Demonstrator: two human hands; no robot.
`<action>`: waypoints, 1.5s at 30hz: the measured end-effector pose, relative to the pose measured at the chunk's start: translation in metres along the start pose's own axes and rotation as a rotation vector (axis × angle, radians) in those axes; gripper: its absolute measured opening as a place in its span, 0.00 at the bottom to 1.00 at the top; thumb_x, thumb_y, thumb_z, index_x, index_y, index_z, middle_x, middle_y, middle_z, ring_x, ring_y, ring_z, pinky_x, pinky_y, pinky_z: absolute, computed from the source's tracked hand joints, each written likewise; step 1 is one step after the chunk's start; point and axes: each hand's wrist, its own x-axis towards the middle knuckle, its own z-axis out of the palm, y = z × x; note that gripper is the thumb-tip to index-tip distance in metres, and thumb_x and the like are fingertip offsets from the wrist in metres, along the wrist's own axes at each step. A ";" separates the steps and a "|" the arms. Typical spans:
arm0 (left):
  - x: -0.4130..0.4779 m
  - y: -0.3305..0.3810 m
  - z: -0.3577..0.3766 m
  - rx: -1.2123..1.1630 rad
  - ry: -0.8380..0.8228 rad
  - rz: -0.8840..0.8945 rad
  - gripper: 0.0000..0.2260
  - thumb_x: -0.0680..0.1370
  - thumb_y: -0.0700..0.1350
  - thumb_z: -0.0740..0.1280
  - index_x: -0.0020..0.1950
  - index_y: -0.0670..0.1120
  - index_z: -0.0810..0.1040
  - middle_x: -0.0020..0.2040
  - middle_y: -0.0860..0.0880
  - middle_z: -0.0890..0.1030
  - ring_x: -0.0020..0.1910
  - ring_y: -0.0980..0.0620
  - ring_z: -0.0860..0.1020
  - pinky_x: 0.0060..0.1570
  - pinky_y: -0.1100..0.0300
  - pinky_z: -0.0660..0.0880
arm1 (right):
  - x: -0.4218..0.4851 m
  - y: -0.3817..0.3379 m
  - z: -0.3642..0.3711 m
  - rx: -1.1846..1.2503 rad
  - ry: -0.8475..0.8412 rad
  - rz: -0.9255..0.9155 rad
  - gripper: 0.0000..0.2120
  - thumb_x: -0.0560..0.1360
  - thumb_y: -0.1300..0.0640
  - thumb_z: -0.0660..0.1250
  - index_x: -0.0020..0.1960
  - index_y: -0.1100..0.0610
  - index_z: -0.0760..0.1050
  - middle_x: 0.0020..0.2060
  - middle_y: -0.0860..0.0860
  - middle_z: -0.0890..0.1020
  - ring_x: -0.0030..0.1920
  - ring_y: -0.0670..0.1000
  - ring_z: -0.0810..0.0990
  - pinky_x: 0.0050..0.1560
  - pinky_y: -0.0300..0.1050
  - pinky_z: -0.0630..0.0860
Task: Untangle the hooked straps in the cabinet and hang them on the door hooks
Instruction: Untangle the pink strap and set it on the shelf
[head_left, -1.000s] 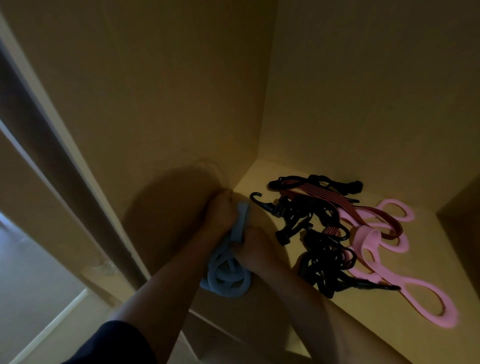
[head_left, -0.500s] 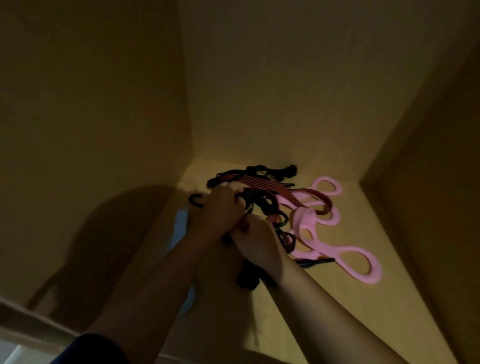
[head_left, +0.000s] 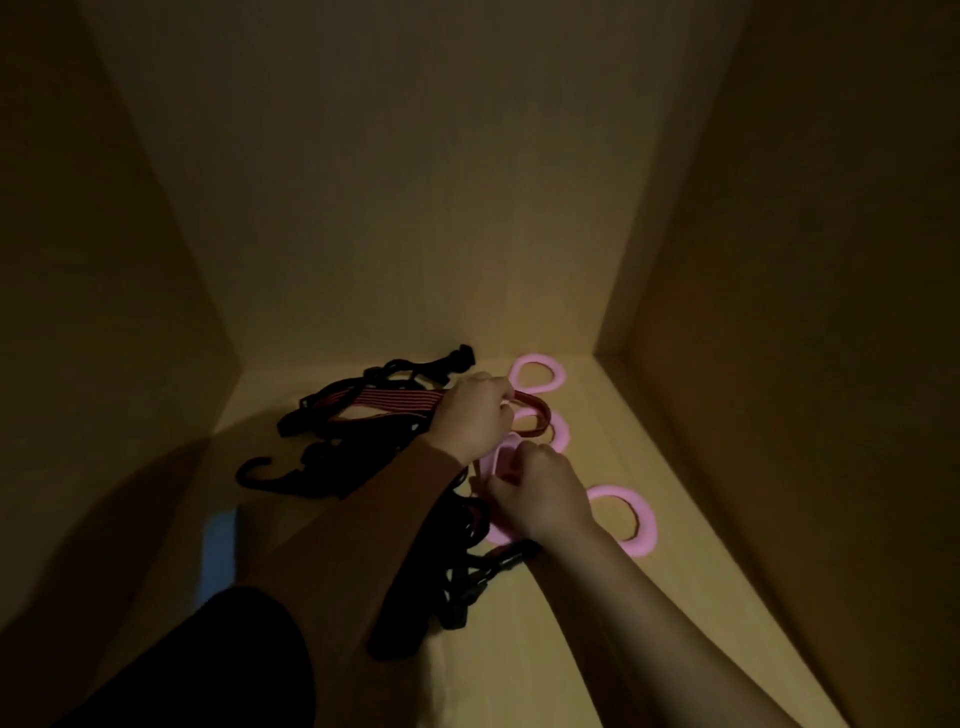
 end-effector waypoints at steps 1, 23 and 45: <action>0.005 0.001 0.003 0.028 -0.045 0.009 0.13 0.76 0.39 0.61 0.59 0.40 0.77 0.56 0.40 0.79 0.56 0.42 0.76 0.55 0.51 0.73 | 0.000 0.002 -0.002 0.016 -0.028 0.016 0.10 0.73 0.54 0.64 0.38 0.60 0.72 0.30 0.52 0.73 0.31 0.51 0.71 0.29 0.42 0.65; 0.002 -0.006 0.037 0.248 -0.095 0.026 0.15 0.74 0.37 0.61 0.60 0.46 0.74 0.57 0.46 0.78 0.57 0.46 0.75 0.58 0.52 0.71 | -0.013 0.019 -0.037 0.767 0.380 0.254 0.07 0.75 0.64 0.56 0.39 0.60 0.65 0.32 0.53 0.68 0.33 0.50 0.66 0.32 0.43 0.63; 0.007 0.012 0.007 0.300 -0.159 -0.129 0.14 0.79 0.49 0.56 0.50 0.43 0.78 0.46 0.45 0.80 0.47 0.47 0.78 0.42 0.59 0.71 | -0.003 -0.002 -0.054 1.023 0.258 0.101 0.15 0.75 0.68 0.54 0.31 0.56 0.64 0.30 0.52 0.70 0.32 0.52 0.69 0.34 0.43 0.66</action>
